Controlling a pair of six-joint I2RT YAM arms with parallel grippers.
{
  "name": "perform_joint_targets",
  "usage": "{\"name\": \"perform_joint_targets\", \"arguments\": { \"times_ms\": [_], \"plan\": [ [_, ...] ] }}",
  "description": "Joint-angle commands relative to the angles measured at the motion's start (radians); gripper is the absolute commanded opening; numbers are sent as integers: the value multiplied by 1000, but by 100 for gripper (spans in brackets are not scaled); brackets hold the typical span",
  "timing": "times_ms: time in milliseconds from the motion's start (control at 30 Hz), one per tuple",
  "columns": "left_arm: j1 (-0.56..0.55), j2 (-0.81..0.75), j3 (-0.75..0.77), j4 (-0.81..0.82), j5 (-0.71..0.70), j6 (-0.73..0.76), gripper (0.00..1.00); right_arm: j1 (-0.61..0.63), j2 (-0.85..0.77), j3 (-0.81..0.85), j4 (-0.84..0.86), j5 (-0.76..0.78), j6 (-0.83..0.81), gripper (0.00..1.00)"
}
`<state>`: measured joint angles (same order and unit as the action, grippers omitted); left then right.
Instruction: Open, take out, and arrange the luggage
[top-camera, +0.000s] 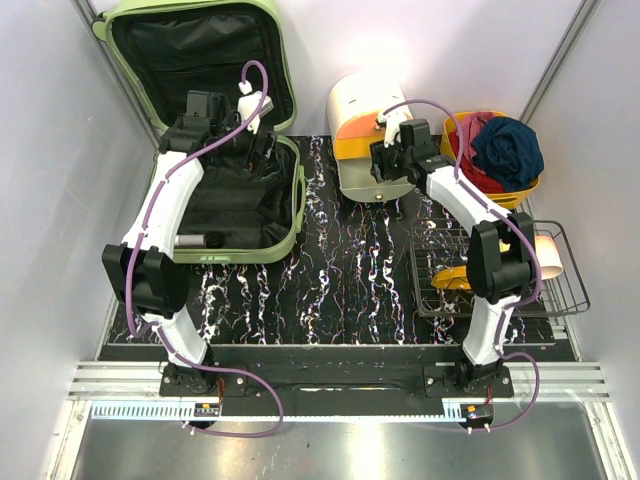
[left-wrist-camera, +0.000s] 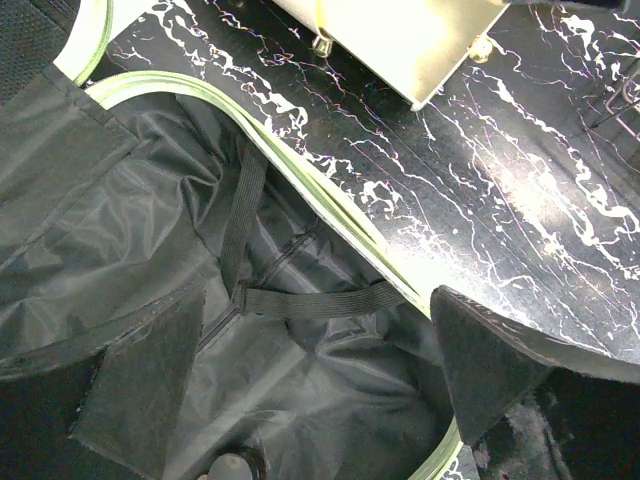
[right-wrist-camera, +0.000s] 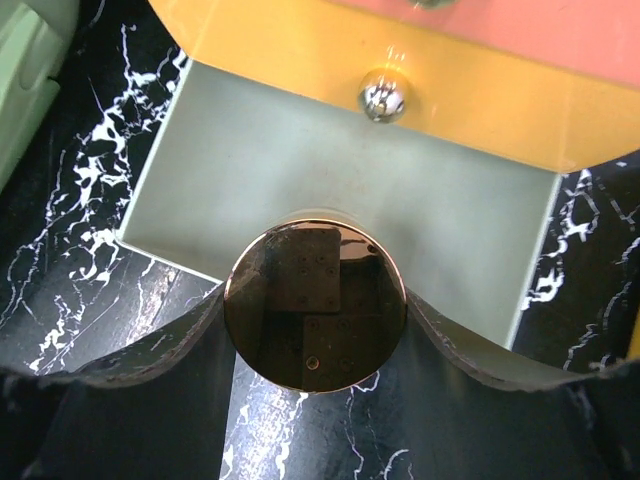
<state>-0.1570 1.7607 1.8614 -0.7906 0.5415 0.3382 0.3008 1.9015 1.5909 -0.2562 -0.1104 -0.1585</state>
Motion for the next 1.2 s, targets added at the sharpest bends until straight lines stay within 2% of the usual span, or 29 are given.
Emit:
{"name": "perform_joint_targets", "arguments": {
  "times_ms": [0, 167, 533, 567, 600, 667, 833, 967, 1167],
  "plan": [
    [16, -1, 4, 48, 17, -10, 99, 17, 47, 50, 100, 38, 36, 36],
    [30, 0, -4, 50, 12, -8, 99, 17, 108, 43, 228, 103, 48, 34],
    [60, 14, 1, 59, 2, -16, 99, 18, 252, 110, 245, 106, 89, 38],
    [63, 16, 5, 59, 0, -16, 99, 18, 258, 113, 247, 106, 86, 39],
    [68, 17, 10, 59, 0, -19, 99, 18, 263, 116, 276, 127, 86, 49],
    [71, 25, 13, 59, 2, -21, 99, 18, 265, 124, 275, 124, 88, 55],
    [77, 40, 36, 59, 9, -30, 99, 18, 245, 145, 232, 114, 99, 81],
    [82, 48, 56, 59, 11, -31, 99, 18, 208, 146, 199, 97, 106, 88],
    [102, 48, 73, 59, 21, -70, 99, 18, 59, 49, 114, 19, 99, 82]
  ]
}}
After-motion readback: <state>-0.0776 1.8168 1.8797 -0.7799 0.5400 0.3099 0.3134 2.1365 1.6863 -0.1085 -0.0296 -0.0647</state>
